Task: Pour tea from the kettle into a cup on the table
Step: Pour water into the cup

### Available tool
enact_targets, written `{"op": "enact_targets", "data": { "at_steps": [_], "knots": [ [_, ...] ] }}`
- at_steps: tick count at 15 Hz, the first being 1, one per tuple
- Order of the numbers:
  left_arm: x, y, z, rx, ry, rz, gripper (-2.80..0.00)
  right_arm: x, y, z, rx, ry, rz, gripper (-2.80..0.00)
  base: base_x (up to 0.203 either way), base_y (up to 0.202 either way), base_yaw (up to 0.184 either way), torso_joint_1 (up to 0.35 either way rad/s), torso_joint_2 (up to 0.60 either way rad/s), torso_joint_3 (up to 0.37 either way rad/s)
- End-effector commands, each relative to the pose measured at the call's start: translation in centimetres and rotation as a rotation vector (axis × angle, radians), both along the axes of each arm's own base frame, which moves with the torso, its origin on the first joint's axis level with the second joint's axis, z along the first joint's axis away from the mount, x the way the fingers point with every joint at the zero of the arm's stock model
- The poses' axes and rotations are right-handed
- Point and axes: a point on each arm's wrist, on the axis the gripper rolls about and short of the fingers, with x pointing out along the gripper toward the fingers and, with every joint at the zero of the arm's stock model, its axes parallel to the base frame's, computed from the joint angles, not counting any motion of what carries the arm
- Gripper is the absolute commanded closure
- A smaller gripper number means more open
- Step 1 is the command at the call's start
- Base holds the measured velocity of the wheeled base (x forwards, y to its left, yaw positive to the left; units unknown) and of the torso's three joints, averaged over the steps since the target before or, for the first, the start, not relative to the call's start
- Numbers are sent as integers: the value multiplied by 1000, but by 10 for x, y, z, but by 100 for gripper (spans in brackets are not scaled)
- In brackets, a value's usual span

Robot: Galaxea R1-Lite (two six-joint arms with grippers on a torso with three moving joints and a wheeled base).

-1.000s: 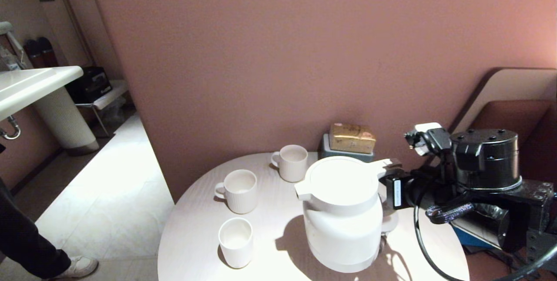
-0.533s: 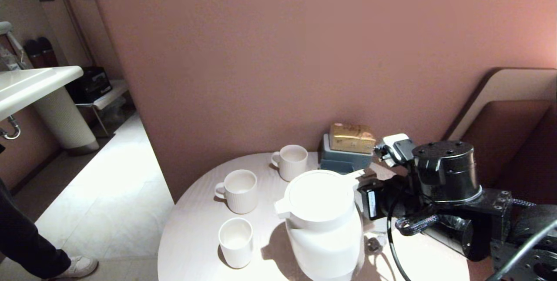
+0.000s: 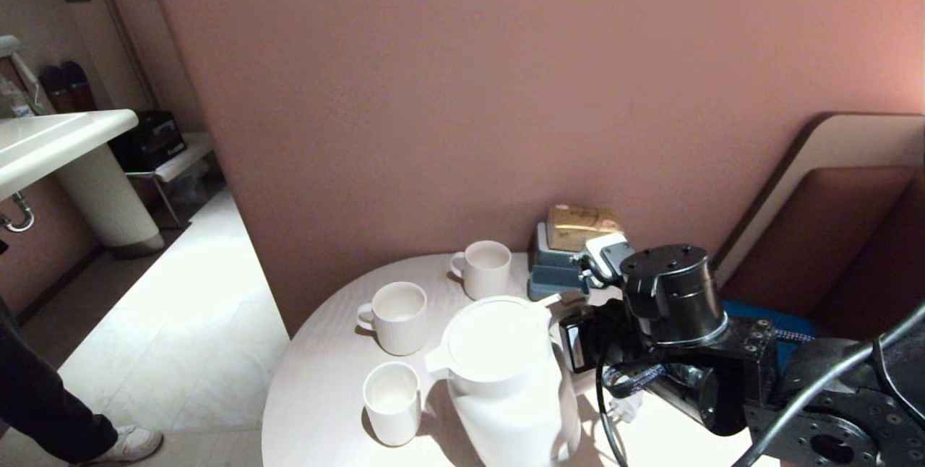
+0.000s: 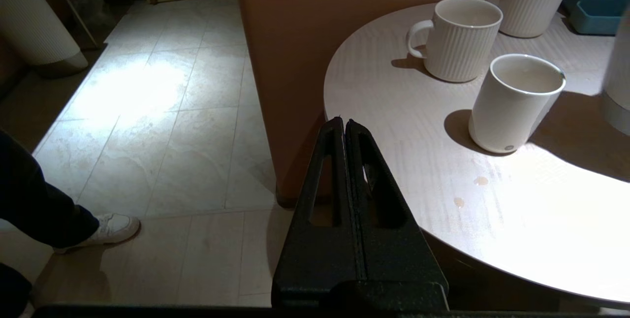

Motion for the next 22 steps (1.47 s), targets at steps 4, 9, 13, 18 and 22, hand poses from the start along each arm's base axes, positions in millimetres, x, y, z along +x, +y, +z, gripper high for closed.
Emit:
{"op": "enact_targets", "data": {
  "at_steps": [4, 9, 13, 18, 22],
  "knots": [
    [0, 0, 0, 0, 3, -1, 0, 4, 9, 0, -10, -4, 5, 0, 0, 0, 0, 0, 0, 0],
    [0, 0, 0, 0, 3, -1, 0, 6, 20, -2, -47, -10, 34, 0, 0, 0, 0, 0, 0, 0],
    [0, 0, 0, 0, 3, -1, 0, 8, 33, -4, -79, -20, 55, 0, 0, 0, 0, 0, 0, 0],
    [0, 0, 0, 0, 3, -1, 0, 11, 34, -3, -126, -40, 56, 0, 0, 0, 0, 0, 0, 0],
    [0, 0, 0, 0, 3, -1, 0, 16, 38, 4, -152, -73, 68, 0, 0, 0, 0, 0, 0, 0]
  ]
}}
